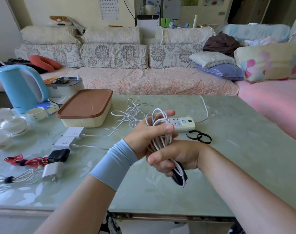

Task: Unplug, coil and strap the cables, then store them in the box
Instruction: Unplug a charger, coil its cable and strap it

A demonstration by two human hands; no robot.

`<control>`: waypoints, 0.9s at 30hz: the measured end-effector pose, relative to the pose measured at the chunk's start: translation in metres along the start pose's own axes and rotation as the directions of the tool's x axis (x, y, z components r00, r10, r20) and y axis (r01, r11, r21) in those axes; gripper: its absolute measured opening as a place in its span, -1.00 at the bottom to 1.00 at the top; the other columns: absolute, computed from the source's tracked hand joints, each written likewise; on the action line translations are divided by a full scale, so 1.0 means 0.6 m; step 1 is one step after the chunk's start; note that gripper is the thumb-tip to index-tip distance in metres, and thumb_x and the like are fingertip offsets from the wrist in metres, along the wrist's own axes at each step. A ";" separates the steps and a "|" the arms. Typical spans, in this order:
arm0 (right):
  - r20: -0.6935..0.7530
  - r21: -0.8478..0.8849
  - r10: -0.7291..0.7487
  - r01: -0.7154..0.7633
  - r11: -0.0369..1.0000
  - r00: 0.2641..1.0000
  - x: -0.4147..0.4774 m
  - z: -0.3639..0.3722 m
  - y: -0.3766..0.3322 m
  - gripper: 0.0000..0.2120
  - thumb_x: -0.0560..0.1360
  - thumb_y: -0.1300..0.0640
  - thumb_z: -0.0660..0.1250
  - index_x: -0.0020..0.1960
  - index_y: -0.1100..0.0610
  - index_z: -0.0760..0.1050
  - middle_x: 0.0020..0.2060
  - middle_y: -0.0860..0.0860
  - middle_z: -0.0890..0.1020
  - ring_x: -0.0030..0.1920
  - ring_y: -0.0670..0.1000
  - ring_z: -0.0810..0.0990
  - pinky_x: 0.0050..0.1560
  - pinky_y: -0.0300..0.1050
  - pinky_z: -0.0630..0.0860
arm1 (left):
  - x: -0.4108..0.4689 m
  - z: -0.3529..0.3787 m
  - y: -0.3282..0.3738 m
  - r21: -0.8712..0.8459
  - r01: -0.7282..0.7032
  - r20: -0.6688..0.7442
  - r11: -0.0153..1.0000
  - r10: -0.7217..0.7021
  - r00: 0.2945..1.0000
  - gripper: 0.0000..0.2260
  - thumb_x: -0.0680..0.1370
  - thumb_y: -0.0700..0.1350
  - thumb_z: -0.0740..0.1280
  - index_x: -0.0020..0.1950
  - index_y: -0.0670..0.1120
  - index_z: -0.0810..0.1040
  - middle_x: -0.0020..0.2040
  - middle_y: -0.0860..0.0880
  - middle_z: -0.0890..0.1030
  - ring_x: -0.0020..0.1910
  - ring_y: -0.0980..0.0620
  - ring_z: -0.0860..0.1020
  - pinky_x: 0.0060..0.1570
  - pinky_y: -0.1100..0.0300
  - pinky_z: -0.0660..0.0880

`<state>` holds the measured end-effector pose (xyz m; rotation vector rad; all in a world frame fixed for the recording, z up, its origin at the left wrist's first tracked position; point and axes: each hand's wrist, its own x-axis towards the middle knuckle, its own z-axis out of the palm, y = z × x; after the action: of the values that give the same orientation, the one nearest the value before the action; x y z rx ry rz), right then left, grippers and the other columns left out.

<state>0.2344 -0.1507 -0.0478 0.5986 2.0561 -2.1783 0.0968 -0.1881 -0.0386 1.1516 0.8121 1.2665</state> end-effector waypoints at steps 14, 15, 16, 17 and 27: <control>-0.263 -0.096 -0.025 -0.001 0.995 0.965 -0.038 -0.047 0.014 -0.68 0.47 0.06 0.47 0.16 0.13 0.53 0.02 0.06 0.69 -0.18 0.16 0.66 -0.22 -0.06 0.60 | -0.013 -0.072 0.018 0.223 0.011 -0.165 0.975 0.027 0.986 -0.73 0.51 -0.27 0.34 0.20 -0.15 0.46 -0.09 -0.17 0.67 -0.21 -0.20 0.66 -0.18 0.03 0.61; -0.290 -0.134 0.014 -0.056 0.989 0.957 -0.039 -0.044 0.011 -0.76 0.53 0.08 0.41 0.16 0.13 0.52 0.03 0.07 0.70 -0.19 0.19 0.67 -0.25 -0.08 0.59 | -0.018 -0.078 0.017 0.306 0.038 -0.151 0.951 0.009 0.988 -0.77 0.54 -0.32 0.31 0.18 -0.15 0.46 -0.08 -0.16 0.67 -0.18 -0.23 0.67 -0.20 0.04 0.61; -0.315 -0.170 0.058 -0.117 0.978 0.947 -0.039 -0.042 0.009 -0.78 0.58 0.05 0.35 0.15 0.15 0.51 0.02 0.09 0.71 -0.20 0.20 0.67 -0.28 -0.09 0.58 | -0.022 -0.085 0.017 0.397 0.068 -0.135 0.915 -0.015 0.991 -0.78 0.57 -0.35 0.28 0.18 -0.15 0.46 -0.06 -0.16 0.68 -0.16 -0.25 0.68 -0.24 0.06 0.60; -0.336 -0.208 0.101 -0.178 0.962 0.936 -0.038 -0.040 0.007 -0.75 0.60 0.01 0.31 0.15 0.17 0.50 -0.01 0.12 0.72 -0.22 0.21 0.68 -0.31 -0.11 0.56 | -0.027 -0.093 0.019 0.482 0.095 -0.125 0.871 -0.038 0.991 -0.78 0.57 -0.36 0.27 0.18 -0.15 0.46 -0.05 -0.15 0.68 -0.15 -0.24 0.68 -0.28 0.09 0.59; -0.394 -0.260 0.102 -0.217 0.941 0.914 -0.034 -0.030 -0.026 -0.47 0.35 -0.30 0.46 -0.23 0.13 0.36 -0.51 0.02 0.29 -0.57 0.01 0.29 -0.46 -0.17 0.26 | -0.069 -0.162 0.047 0.914 0.224 -0.178 0.339 -0.163 0.970 -0.53 0.42 -0.14 0.51 0.21 0.21 0.45 -0.10 0.09 0.69 -0.13 0.13 0.64 -0.01 0.26 0.53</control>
<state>0.2520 -0.1355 -0.0268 1.1735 2.3515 -1.7133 -0.0099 -0.2111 -0.0434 1.8360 1.8044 0.5230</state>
